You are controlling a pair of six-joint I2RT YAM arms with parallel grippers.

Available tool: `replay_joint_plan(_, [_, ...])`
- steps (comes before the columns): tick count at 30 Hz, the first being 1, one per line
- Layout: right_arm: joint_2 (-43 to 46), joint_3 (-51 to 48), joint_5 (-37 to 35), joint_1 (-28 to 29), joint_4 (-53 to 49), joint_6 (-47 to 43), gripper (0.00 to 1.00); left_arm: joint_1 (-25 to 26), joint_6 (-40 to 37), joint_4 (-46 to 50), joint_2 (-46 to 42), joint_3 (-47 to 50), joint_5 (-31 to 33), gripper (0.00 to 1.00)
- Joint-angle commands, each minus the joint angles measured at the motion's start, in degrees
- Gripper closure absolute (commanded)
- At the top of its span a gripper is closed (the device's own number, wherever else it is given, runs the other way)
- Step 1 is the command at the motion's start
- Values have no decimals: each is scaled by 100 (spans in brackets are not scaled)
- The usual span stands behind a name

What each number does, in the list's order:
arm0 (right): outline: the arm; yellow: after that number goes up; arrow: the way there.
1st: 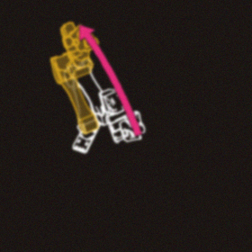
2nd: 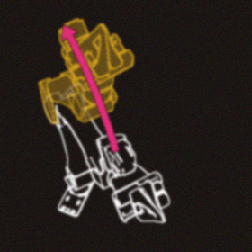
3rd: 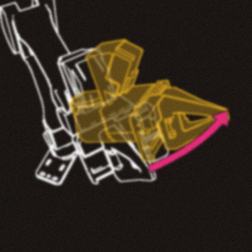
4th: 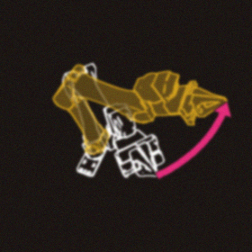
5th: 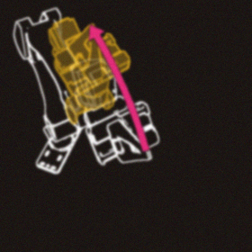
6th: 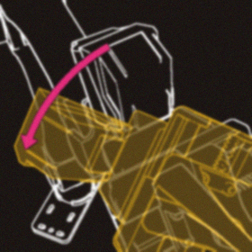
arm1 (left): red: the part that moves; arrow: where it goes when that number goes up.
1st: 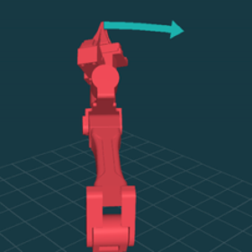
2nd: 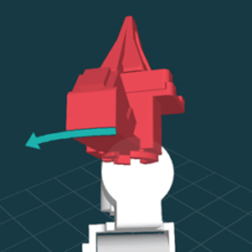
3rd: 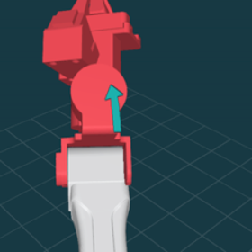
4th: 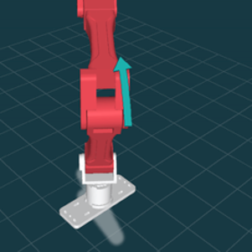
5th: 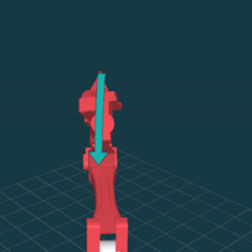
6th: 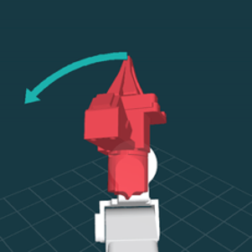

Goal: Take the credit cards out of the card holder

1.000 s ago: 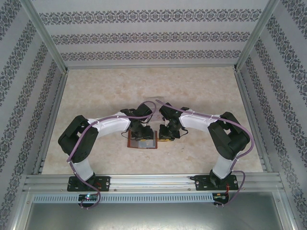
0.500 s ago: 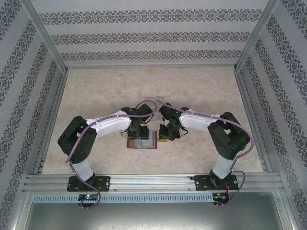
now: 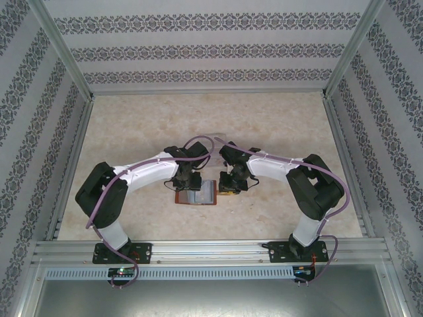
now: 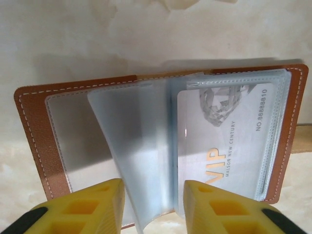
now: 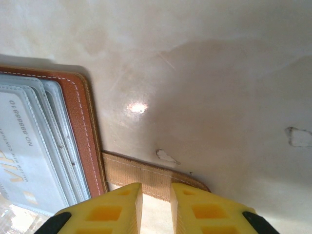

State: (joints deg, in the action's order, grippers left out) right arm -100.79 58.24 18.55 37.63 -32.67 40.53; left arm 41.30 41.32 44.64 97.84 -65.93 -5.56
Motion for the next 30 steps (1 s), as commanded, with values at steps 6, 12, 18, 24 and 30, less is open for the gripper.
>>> replay_joint_plan(6, [-143,7,-18,-19,-56,-59,75,106,-36,317,-343,-84,264,74])
replay_joint_plan(12, [-151,29,-18,-26,-73,-65,76,106,-38,318,-428,-82,264,83])
replay_joint_plan(18, [-151,20,-26,-21,-69,-63,75,106,-96,341,-417,-44,275,92])
replay_joint_plan(24, [-156,18,-103,-24,-122,-75,76,106,-187,500,-298,7,467,97])
replay_joint_plan(30, [-186,-9,-132,-28,-136,-89,76,109,-304,684,-85,45,726,96])
